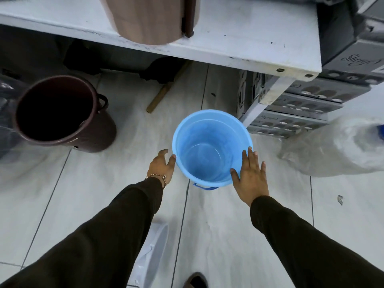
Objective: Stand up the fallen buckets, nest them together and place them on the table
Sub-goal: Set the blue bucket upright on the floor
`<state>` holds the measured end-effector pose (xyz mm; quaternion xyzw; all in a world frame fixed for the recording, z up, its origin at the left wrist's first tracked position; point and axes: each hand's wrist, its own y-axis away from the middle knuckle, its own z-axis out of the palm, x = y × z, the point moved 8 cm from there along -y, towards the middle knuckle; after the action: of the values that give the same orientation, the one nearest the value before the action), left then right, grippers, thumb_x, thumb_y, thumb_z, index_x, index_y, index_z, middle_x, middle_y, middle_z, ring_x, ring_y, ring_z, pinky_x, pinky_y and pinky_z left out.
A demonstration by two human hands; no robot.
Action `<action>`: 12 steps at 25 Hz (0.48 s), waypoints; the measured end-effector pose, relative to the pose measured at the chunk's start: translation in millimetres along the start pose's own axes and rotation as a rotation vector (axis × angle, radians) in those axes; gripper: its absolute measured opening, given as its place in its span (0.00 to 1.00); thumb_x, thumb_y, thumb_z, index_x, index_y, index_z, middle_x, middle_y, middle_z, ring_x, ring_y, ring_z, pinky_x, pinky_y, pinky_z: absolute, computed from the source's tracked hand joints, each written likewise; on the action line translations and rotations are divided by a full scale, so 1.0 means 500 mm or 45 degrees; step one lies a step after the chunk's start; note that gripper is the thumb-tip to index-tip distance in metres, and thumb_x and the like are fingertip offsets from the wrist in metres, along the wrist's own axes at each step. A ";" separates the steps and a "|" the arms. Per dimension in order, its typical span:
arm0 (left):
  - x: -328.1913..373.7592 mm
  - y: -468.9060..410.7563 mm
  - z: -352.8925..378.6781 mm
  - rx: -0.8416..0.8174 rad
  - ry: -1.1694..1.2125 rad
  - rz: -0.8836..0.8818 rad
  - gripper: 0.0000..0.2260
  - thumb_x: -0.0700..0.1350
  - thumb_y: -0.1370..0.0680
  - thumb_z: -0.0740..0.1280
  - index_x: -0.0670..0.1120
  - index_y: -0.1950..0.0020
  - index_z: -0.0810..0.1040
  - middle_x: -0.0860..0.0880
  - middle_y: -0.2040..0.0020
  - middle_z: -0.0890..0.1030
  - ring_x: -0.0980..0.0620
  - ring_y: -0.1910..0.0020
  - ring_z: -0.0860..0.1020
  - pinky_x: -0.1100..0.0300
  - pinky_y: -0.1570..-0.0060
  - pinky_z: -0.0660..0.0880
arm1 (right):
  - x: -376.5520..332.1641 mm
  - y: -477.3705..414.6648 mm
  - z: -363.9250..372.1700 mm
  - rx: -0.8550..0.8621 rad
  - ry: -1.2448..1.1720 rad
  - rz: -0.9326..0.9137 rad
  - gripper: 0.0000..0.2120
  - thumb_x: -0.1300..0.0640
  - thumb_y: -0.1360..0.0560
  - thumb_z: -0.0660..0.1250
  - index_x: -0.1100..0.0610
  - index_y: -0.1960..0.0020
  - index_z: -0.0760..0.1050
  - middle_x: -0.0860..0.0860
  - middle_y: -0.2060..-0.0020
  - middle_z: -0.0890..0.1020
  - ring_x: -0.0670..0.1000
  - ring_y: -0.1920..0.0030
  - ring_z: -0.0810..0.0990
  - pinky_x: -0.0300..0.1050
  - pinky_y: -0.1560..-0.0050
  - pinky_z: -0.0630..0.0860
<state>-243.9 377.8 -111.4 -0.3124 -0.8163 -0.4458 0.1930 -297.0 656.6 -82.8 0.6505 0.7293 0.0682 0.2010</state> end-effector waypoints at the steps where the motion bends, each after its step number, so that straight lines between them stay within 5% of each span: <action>1: -0.004 0.019 -0.016 0.007 -0.092 0.043 0.23 0.53 0.19 0.59 0.47 0.25 0.64 0.41 0.28 0.70 0.40 0.31 0.71 0.53 0.32 0.67 | -0.005 0.009 -0.012 0.008 -0.019 -0.006 0.33 0.47 0.18 0.55 0.60 0.19 0.49 0.55 0.18 0.50 0.57 0.18 0.47 0.58 0.20 0.46; 12: -0.118 0.247 -0.063 -0.493 -1.052 0.753 0.23 0.45 0.19 0.57 0.52 0.23 0.62 0.52 0.21 0.60 0.47 0.22 0.58 0.57 0.24 0.57 | -0.145 0.319 0.089 -0.078 -0.074 -0.080 0.33 0.51 0.21 0.59 0.58 0.19 0.53 0.52 0.19 0.56 0.53 0.18 0.49 0.57 0.19 0.41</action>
<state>-115.3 381.5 -54.6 -0.7078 -0.6045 -0.3549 -0.0877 -127.9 601.4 -51.0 0.6225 0.7408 0.0652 0.2440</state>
